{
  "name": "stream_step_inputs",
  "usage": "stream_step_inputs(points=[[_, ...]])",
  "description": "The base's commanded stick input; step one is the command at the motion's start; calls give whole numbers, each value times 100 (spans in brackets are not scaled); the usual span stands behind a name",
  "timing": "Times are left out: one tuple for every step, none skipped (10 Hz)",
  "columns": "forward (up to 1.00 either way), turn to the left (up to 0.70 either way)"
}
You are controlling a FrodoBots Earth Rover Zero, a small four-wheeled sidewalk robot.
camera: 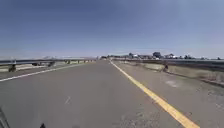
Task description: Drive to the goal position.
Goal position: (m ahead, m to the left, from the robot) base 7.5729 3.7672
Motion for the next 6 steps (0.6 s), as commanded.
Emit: stream_step_inputs(points=[[85,0],[85,0],[85,0],[85,0],[85,0],[85,0]])
